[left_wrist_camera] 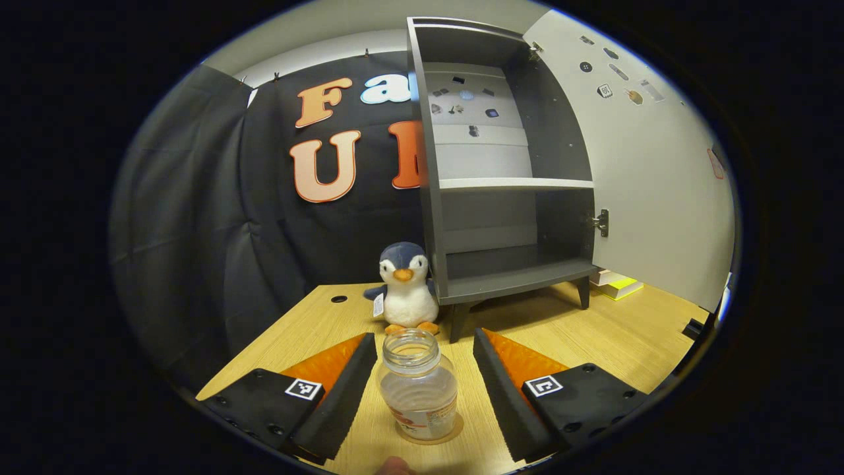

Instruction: Open the cabinet door with the right hand, grasp the bottle in the cabinet with the left hand and place it on the coaster, then close the cabinet door with the right hand.

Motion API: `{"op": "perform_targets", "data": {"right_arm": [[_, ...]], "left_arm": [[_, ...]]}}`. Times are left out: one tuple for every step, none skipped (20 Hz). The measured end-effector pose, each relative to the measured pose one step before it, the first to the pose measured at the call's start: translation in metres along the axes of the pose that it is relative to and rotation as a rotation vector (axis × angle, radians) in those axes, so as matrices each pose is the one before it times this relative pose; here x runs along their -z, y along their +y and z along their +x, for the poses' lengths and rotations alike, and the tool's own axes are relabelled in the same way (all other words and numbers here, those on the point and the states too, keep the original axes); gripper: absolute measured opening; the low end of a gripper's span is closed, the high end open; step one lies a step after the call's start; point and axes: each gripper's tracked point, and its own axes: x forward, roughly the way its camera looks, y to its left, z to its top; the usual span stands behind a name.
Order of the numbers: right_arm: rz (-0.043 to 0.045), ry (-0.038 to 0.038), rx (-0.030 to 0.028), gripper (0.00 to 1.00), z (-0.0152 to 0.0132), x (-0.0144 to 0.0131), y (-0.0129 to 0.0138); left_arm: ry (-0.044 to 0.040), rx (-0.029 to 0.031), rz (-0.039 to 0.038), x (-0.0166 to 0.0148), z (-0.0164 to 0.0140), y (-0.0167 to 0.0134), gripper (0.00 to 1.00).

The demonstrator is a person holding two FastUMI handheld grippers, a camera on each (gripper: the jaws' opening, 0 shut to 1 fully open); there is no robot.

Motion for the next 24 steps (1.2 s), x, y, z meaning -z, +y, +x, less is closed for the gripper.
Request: {"op": "perform_targets", "data": {"right_arm": [[0.00051, -0.01009, 0.00024, 0.59, 0.00012, -0.00166, -0.00021], [0.00179, -0.01124, -0.00122, 0.59, -0.00001, -0.00167, 0.00016], [0.00308, -0.01387, -0.00077, 0.59, -0.00006, -0.00284, 0.00029], [0.00217, -0.02135, -0.00055, 0.59, 0.00048, -0.00363, 0.00031], [0.00037, -0.02176, 0.00122, 0.59, 0.00048, -0.00419, -0.00005], [-0.00012, -0.02438, 0.00183, 0.59, 0.00185, -0.00417, -0.00053], [-0.00496, -0.02982, 0.00566, 0.59, 0.00078, -0.00588, -0.00091], [-0.00772, -0.03085, 0.00574, 0.59, 0.00129, -0.0061, -0.00268], [-0.00557, -0.02814, 0.00713, 0.59, 0.001, -0.00568, -0.00291], [-0.0027, -0.03128, 0.00628, 0.59, 0.00023, -0.00611, -0.00184], [-0.00047, -0.02884, 0.00695, 0.59, 0.00132, -0.00582, -0.00225], [0.00065, -0.02726, 0.00688, 0.59, 0.00079, -0.00538, -0.00124], [-0.00283, -0.02766, 0.0133, 0.59, 0.00079, -0.00573, -0.00335], [-0.00601, -0.027, 0.01917, 0.59, 0.00089, -0.00606, -0.00567], [-0.00443, -0.02289, 0.02014, 0.59, 0.00053, -0.00531, -0.00591], [0.00087, -0.02258, 0.01513, 0.59, -0.00087, -0.00534, -0.00382], [-0.00004, -0.02433, 0.01462, 0.59, 0.00078, -0.00542, -0.00365], [-0.00369, -0.02082, 0.01456, 0.59, 0.00234, -0.00472, -0.00374], [-0.00741, -0.01627, 0.01583, 0.59, 0.00171, -0.00381, -0.00461], [-0.00773, -0.02024, 0.01598, 0.59, -0.00028, -0.00517, -0.00601], [-0.00719, -0.01745, 0.01348, 0.59, 0.00222, -0.00418, -0.00466], [-0.00766, -0.01569, 0.01371, 0.59, 0.0011, -0.00373, -0.00531], [-0.00726, -0.01022, 0.01453, 0.59, 0.00359, -0.00234, -0.00533], [-0.00594, -0.00678, 0.00609, 0.59, -0.0002, -0.00215, -0.00341]], "left_arm": [[-0.00564, 0.00368, -0.00194, -0.00719, -0.00356, -0.00228, 0.97], [-0.00806, -0.00008, -0.00112, -0.00883, -0.00257, -0.00094, 0.96], [-0.01019, 0.00583, -0.00149, -0.00807, -0.00086, -0.00178, 0.96], [-0.01196, 0.00003, 0.00357, -0.0121, -0.00221, -0.00128, 0.96], [-0.01349, 0.00315, 0.00102, -0.01206, -0.00281, -0.00182, 0.96], [-0.01466, 0.0096, -0.00565, -0.0128, -0.0038, -0.00382, 0.96], [-0.00848, 0.00979, -0.00302, -0.0116, -0.00175, -0.00409, 0.96], [-0.00487, 0.01102, -0.0085, -0.00954, -0.0007, -0.0037, 0.96], [-0.0088, 0.01292, -0.00687, -0.01138, -0.00171, -0.00497, 0.94], [-0.01045, 0.0078, -0.00042, -0.0125, -0.00119, -0.0044, 0.96], [-0.00552, 0.00841, 0.00138, -0.00879, -0.00059, -0.00318, 0.96], [-0.00137, 0.00434, -0.01007, -0.00894, -0.00068, -0.00313, 0.96], [-0.00547, 0.00525, -0.0168, -0.00977, -0.00147, -0.00234, 0.96], [-0.00607, 0.00617, -0.02014, -0.00897, 0.00018, -0.00214, 0.95], [0.00279, 0.00335, -0.01212, -0.00613, -0.00148, -0.00119, 0.96], [0.00239, 0.00451, -0.00771, -0.00501, 0.00016, -0.00091, 0.96], [-0.0008, 0.00486, -0.00556, -0.0045, -0.00021, -0.00038, 0.96], [-0.00529, 0.00589, -0.00193, -0.00538, -0.00053, -0.00048, 0.96], [-0.00306, -0.00007, 0.00338, -0.00431, -0.00114, -0.00011, 0.96], [-0.005, 0.0032, 0.00479, -0.00463, -0.00091, -0.00045, 0.96], [-0.0039, 0.00267, 0.00714, -0.00304, -0.00032, -0.00095, 0.96], [-0.00386, 0.00209, 0.0073, -0.00294, -0.00116, -0.00037, 0.96], [-0.00194, 0.00366, 0.00427, -0.00245, -0.00137, -0.00065, 0.95], [0.00049, 0.00505, 0.00093, -0.00269, -0.00042, -0.00057, 0.95]]}}
